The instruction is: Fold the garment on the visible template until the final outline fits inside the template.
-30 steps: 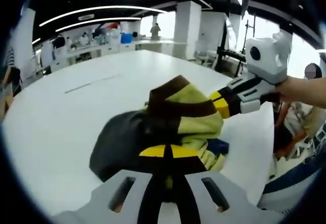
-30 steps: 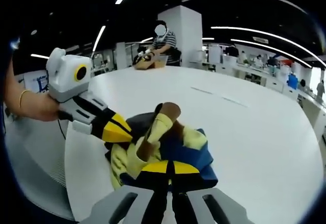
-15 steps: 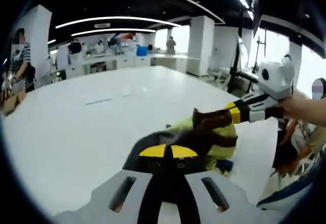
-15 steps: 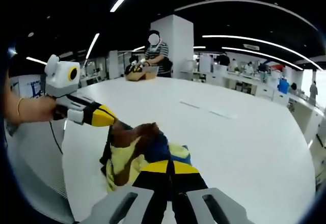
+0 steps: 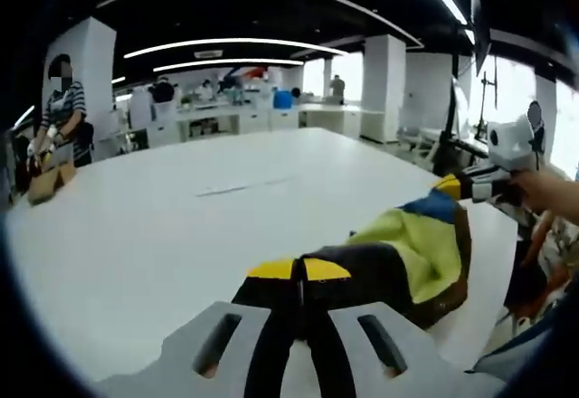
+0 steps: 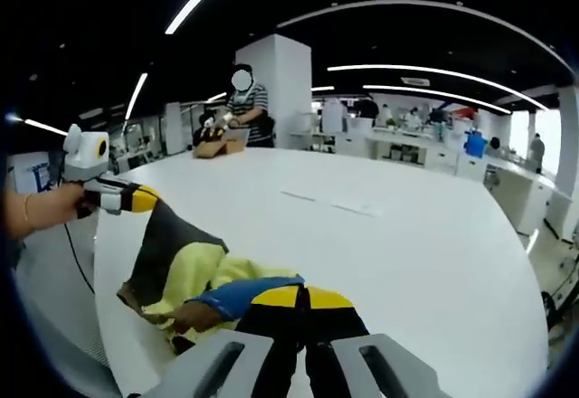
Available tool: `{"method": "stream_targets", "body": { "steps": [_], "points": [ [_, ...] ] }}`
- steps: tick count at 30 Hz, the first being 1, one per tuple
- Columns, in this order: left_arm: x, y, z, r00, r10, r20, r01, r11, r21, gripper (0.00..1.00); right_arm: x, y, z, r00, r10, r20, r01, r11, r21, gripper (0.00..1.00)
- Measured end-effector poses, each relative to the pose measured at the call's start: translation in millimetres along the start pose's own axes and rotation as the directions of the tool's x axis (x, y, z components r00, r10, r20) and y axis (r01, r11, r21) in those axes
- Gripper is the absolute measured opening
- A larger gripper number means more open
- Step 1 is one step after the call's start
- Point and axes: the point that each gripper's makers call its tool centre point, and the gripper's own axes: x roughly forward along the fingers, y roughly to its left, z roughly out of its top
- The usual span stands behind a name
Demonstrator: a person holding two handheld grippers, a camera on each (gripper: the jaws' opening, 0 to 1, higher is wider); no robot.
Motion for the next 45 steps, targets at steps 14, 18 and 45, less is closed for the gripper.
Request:
{"method": "stream_targets", "body": {
  "steps": [14, 18, 45],
  "points": [
    [-9.8, 38.9, -6.1, 0.998, 0.064, -0.02, -0.065, 0.997, -0.031, 0.0, 1.5, -39.8, 14.8, 0.997, -0.076, 0.013, 0.075, 0.995, 0.069, 0.0],
    [-1.2, 50.5, 1.2, 0.997, 0.071, -0.023, -0.072, 0.997, -0.029, 0.0, 13.8, -53.2, 20.5, 0.995, -0.094, 0.014, 0.092, 0.989, 0.116, 0.0],
    [97.2, 115.9, -7.6, 0.988, 0.093, -0.12, -0.102, 0.992, -0.074, 0.0, 139.6, -114.3, 8.2, 0.98, -0.174, -0.101, 0.195, 0.945, 0.263, 0.0]
  ]
}}
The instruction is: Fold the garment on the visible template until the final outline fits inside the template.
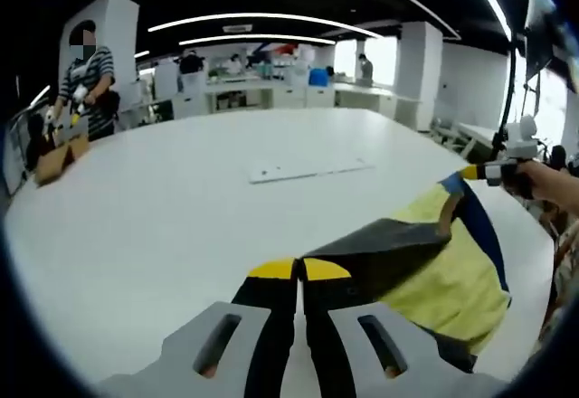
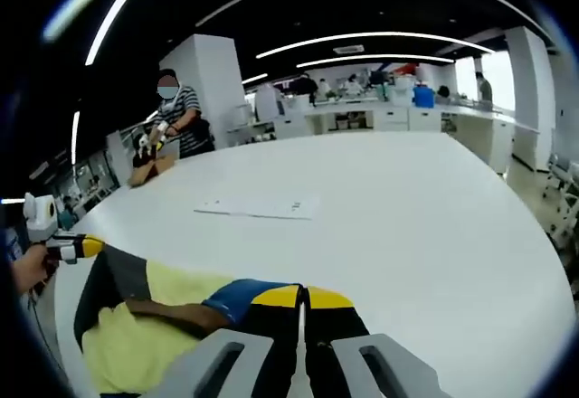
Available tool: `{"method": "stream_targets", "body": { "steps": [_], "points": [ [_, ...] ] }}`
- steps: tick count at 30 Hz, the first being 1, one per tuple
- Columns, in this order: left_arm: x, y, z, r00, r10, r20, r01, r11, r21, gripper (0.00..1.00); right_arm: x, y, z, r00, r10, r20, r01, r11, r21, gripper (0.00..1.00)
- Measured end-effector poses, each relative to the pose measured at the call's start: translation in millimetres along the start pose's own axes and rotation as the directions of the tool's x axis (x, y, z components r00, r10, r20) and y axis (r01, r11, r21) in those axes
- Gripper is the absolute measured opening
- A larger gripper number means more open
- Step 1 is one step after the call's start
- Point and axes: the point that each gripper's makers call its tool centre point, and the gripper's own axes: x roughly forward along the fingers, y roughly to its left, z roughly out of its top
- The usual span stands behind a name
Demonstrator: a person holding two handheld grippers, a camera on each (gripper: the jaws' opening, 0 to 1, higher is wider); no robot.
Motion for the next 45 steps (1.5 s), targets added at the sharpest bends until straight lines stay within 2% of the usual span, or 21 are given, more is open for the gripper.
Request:
{"method": "stream_targets", "body": {
  "steps": [8, 9, 11, 16, 17, 22, 25, 27, 30, 34, 37, 40, 42, 45],
  "points": [
    [24.5, 6.5, -18.7, 0.998, 0.016, -0.065, -0.014, 1.0, 0.026, 0.0, 7.1, 9.9, -21.9, 0.997, -0.033, -0.069, 0.032, 0.999, -0.004, 0.0],
    [25.9, 7.2, -20.1, 0.998, 0.018, -0.067, -0.016, 0.999, 0.029, 0.0, 10.5, 2.7, -22.9, 0.997, -0.034, -0.075, 0.034, 0.999, -0.004, 0.0],
    [28.6, 9.8, -24.2, 0.997, 0.02, -0.08, -0.017, 0.999, 0.038, 0.0, 14.2, 1.3, -27.8, 0.995, -0.032, -0.091, 0.032, 0.999, 0.007, 0.0],
    [26.8, 12.6, -25.1, 0.998, 0.022, -0.065, -0.021, 1.0, 0.011, 0.02, 21.2, -2.5, -31.8, 0.994, -0.033, -0.103, 0.034, 0.999, 0.003, 0.0],
    [24.7, 12.9, -22.8, 0.998, 0.029, -0.053, -0.028, 0.999, 0.018, 0.06, 20.7, -1.5, -31.0, 0.994, -0.031, -0.101, 0.031, 1.0, -0.001, 0.02],
    [14.2, 8.9, -13.8, 1.0, 0.017, -0.021, -0.017, 0.999, 0.036, 0.22, 16.3, 7.1, -22.3, 0.996, 0.003, -0.09, -0.002, 1.0, 0.008, 0.27],
    [6.8, 3.1, -10.2, 1.0, -0.002, -0.003, 0.002, 0.999, 0.039, 0.31, 7.9, 20.4, -17.0, 0.996, 0.049, -0.079, -0.048, 0.999, 0.009, 0.4],
    [0.3, -1.9, -9.6, 1.0, -0.013, 0.007, 0.013, 0.998, 0.06, 0.35, 1.3, 31.0, -14.7, 0.993, 0.086, -0.081, -0.086, 0.996, 0.009, 0.51],
    [-8.3, -8.2, -11.7, 0.999, -0.034, 0.016, 0.032, 0.994, 0.108, 0.43, -17.8, 52.6, -14.7, 0.988, 0.133, -0.08, -0.133, 0.991, 0.006, 0.62],
    [-22.0, -11.0, -16.1, 0.998, -0.057, 0.022, 0.054, 0.992, 0.114, 0.54, -34.3, 74.0, -21.3, 0.973, 0.21, -0.093, -0.208, 0.978, 0.03, 0.65],
    [-30.5, -11.4, -18.5, 0.996, -0.075, 0.043, 0.071, 0.993, 0.096, 0.58, -47.2, 85.5, -29.9, 0.965, 0.24, -0.111, -0.242, 0.97, -0.012, 0.66],
    [-40.1, -11.9, -23.9, 0.994, -0.091, 0.06, 0.089, 0.995, 0.035, 0.64, -58.1, 95.9, -38.3, 0.951, 0.285, -0.12, -0.289, 0.957, -0.02, 0.7],
    [-44.5, -11.2, -27.0, 0.994, -0.089, 0.062, 0.088, 0.996, 0.028, 0.67, -64.9, 104.8, -44.6, 0.937, 0.329, -0.12, -0.332, 0.943, -0.01, 0.71],
    [-53.2, -15.6, -30.9, 0.993, -0.099, 0.07, 0.098, 0.995, 0.019, 0.71, -74.3, 113.0, -57.8, 0.92, 0.367, -0.139, -0.376, 0.926, -0.041, 0.73]
  ]
}}
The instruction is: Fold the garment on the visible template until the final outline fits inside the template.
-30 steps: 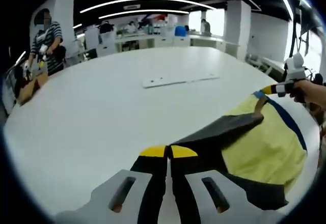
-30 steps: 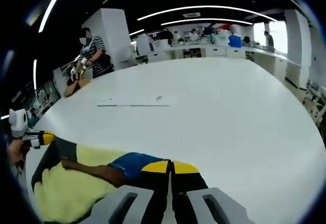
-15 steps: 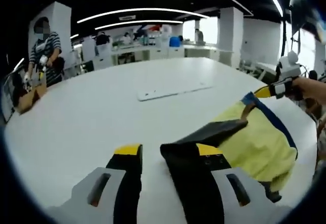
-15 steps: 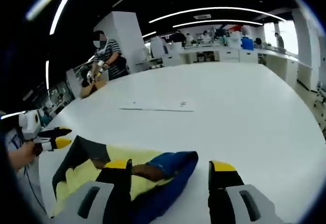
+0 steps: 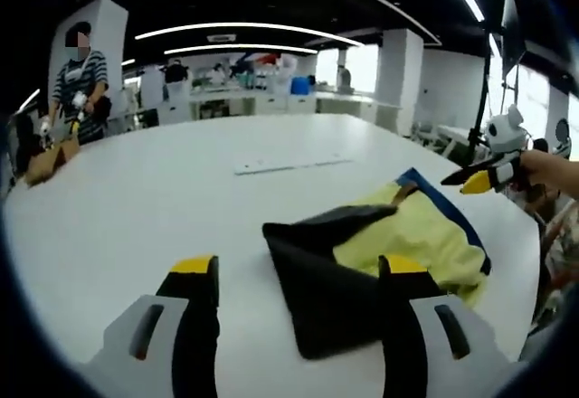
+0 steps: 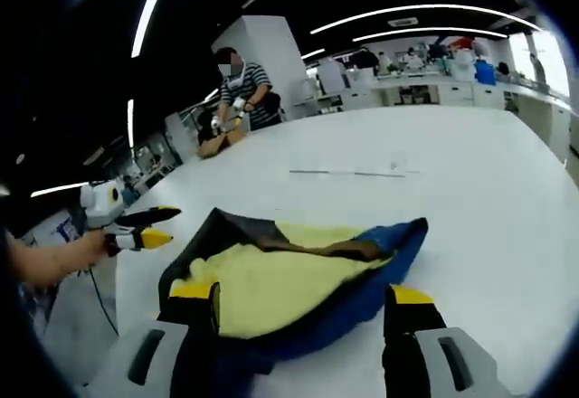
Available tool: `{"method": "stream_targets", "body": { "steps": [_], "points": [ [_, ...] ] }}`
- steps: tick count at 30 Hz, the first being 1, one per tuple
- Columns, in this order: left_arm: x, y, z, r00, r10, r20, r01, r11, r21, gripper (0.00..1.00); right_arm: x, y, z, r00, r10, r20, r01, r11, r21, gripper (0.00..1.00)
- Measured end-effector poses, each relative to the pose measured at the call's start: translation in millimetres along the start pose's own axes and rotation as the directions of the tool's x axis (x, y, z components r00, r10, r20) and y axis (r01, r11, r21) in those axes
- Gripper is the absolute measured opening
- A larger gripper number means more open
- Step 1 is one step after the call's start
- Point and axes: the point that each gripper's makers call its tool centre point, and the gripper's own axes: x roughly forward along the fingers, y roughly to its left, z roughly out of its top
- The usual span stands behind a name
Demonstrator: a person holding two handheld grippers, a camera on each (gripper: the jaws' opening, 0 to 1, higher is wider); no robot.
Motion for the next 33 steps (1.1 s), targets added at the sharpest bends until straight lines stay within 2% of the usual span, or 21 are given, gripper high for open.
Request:
{"method": "stream_targets", "body": {
  "steps": [9, 14, 20, 24, 26, 33],
  "points": [
    [-18.3, -31.1, -8.2, 0.998, -0.065, 0.001, 0.065, 0.997, 0.037, 0.77, -13.8, 33.4, -18.0, 0.997, 0.081, -0.016, -0.082, 0.995, -0.05, 0.78],
    [-28.7, -45.3, -19.4, 0.995, -0.1, -0.031, 0.101, 0.993, 0.059, 0.76, -19.0, 42.6, -28.7, 0.997, 0.072, -0.031, -0.075, 0.994, -0.075, 0.79],
    [-39.2, -67.9, -26.2, 0.99, -0.139, -0.036, 0.141, 0.988, 0.065, 0.74, -24.2, 57.8, -44.8, 0.996, 0.079, -0.047, -0.084, 0.991, -0.101, 0.77],
    [-41.0, -80.5, -29.6, 0.986, -0.164, -0.041, 0.168, 0.981, 0.095, 0.68, -25.4, 65.9, -55.8, 0.995, 0.078, -0.058, -0.085, 0.989, -0.122, 0.71],
    [-42.2, -90.6, -32.7, 0.98, -0.192, -0.045, 0.196, 0.976, 0.093, 0.66, -25.8, 69.0, -59.7, 0.995, 0.078, -0.055, -0.085, 0.988, -0.132, 0.66],
    [-39.7, -111.3, -46.0, 0.974, -0.215, -0.068, 0.22, 0.972, 0.079, 0.56, -27.0, 73.5, -71.9, 0.998, 0.051, -0.046, -0.059, 0.982, -0.18, 0.5]
  ]
}}
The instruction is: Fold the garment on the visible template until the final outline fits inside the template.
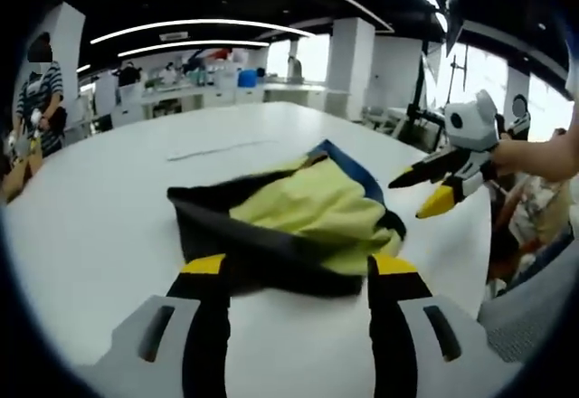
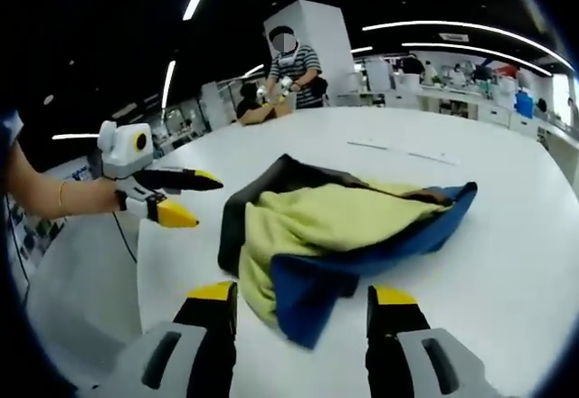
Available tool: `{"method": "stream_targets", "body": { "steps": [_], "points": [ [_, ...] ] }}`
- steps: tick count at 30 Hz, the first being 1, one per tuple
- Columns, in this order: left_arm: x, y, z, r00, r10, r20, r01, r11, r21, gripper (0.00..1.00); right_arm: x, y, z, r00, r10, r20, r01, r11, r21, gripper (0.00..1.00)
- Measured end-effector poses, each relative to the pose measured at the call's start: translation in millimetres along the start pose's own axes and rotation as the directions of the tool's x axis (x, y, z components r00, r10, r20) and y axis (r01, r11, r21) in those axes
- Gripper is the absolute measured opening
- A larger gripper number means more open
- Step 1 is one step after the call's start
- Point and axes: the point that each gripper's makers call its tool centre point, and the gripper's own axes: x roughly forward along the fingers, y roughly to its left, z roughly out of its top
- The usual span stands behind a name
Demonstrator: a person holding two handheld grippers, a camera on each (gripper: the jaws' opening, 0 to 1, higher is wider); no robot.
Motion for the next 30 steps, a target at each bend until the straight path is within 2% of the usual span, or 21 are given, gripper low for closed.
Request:
{"method": "stream_targets", "body": {
  "steps": [6, 11, 14, 16, 23, 26, 30],
  "points": [
    [8.8, -10.8, -6.2, 1.0, -0.004, -0.001, 0.004, 1.0, -0.03, 0.45, 3.7, 1.1, -7.5, 0.999, -0.029, 0.016, 0.029, 1.0, 0.012, 0.31],
    [16.0, -16.2, -10.7, 1.0, 0.005, -0.024, -0.005, 1.0, -0.023, 0.37, 8.6, 3.5, -12.6, 0.999, -0.043, 0.023, 0.042, 0.998, 0.054, 0.24],
    [20.5, -17.9, -15.3, 0.999, 0.009, -0.04, -0.01, 1.0, -0.018, 0.3, 12.4, 6.0, -14.8, 0.998, -0.051, 0.024, 0.049, 0.997, 0.054, 0.19],
    [23.0, -17.3, -23.1, 0.997, 0.019, -0.079, -0.02, 1.0, -0.008, 0.23, 14.9, 5.4, -15.6, 0.998, -0.062, 0.026, 0.061, 0.996, 0.06, 0.14],
    [30.2, -25.8, -31.9, 0.993, -0.007, -0.121, 0.009, 1.0, 0.011, 0.02, 21.5, 1.4, -18.3, 0.996, -0.08, 0.032, 0.077, 0.994, 0.082, 0.02],
    [30.5, -26.0, -33.1, 0.992, -0.008, -0.128, 0.01, 1.0, 0.014, 0.0, 18.5, -4.6, -12.3, 0.991, -0.122, 0.06, 0.118, 0.991, 0.063, 0.0],
    [27.6, -25.2, -29.6, 0.993, -0.01, -0.12, 0.01, 1.0, 0.004, 0.0, 14.5, -8.8, -7.6, 0.99, -0.123, 0.074, 0.117, 0.99, 0.081, 0.0]
  ]
}}
